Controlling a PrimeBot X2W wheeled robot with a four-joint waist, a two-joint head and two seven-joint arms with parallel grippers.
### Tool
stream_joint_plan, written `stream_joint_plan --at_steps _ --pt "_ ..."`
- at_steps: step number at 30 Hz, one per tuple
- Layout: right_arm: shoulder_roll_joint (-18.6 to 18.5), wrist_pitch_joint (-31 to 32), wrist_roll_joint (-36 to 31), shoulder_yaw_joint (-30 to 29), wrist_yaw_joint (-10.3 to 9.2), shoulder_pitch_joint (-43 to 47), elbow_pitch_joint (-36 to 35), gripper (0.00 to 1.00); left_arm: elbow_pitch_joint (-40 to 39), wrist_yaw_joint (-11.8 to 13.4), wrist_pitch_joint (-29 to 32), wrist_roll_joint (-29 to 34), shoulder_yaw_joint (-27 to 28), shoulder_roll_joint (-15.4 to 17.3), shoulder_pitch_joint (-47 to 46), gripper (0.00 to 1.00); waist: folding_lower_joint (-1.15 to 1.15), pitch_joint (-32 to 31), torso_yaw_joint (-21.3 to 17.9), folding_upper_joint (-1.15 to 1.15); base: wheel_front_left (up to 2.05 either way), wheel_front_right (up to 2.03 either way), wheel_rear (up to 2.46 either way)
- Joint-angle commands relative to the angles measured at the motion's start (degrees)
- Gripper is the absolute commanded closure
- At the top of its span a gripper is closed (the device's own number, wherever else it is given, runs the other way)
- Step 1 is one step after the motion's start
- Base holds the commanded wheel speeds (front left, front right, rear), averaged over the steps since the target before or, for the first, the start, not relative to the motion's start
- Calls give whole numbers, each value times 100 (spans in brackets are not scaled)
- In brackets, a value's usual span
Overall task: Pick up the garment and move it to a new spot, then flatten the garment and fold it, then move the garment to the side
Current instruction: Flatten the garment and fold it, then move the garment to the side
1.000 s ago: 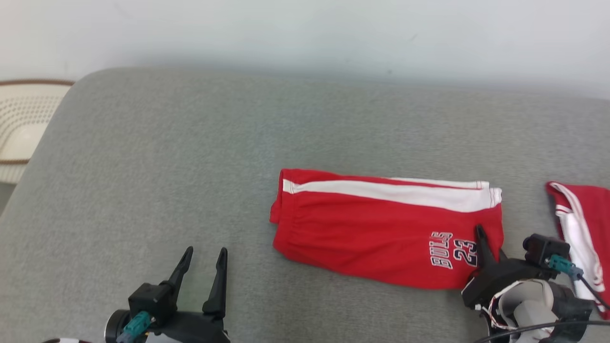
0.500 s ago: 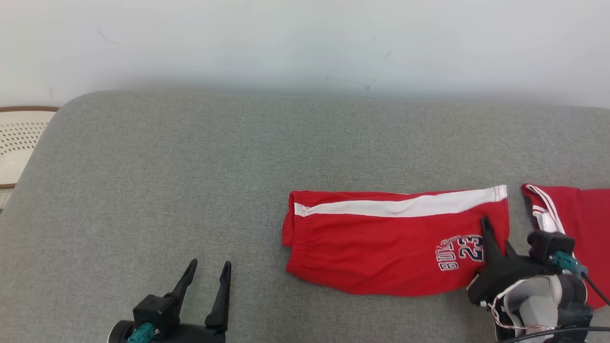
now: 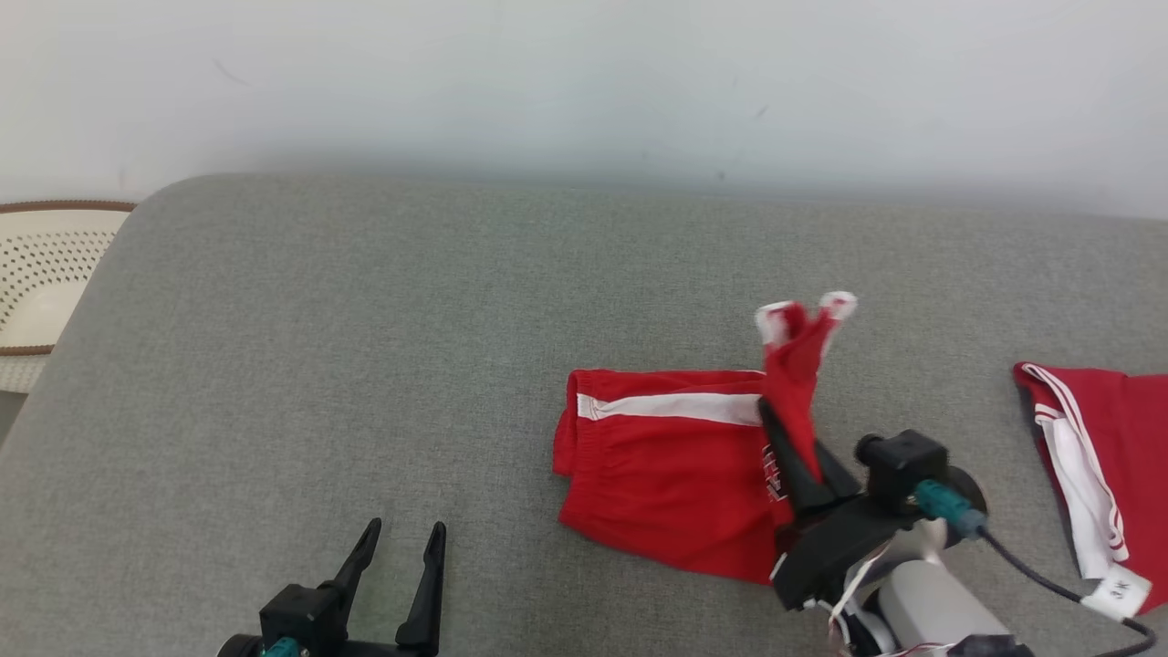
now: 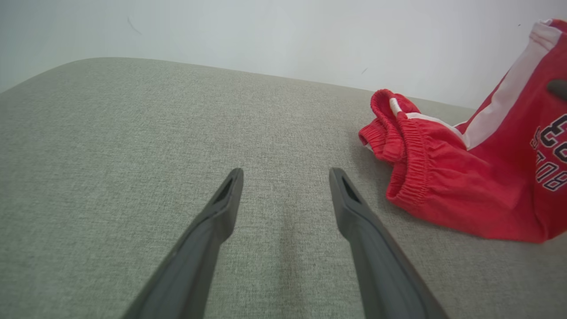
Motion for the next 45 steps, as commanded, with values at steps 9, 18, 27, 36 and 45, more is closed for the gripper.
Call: stream_joint_plan --at_steps 9,18,27,36,45 --pt "151 1 273 930 0 -359 431 100 -7 49 -2 -163 -127 9 -34 0 0 127 347 0 0 0 0" --pt "376 0 389 1385 0 -661 962 32 18 98 -2 -203 -241 7 -80 0 0 192 720 0 0 0 0" --pt "393 1 653 1421 0 -613 550 0 -42 178 -2 -189 -125 7 3 0 0 200 605 0 0 0 0" --pt "146 1 744 184 0 -237 636 0 -95 185 -2 -207 -207 9 -89 0 0 232 453 0 0 0 0" --pt "97 1 593 -284 0 -149 1256 0 -106 181 -2 -188 -271 9 -168 0 0 326 526 0 0 0 0"
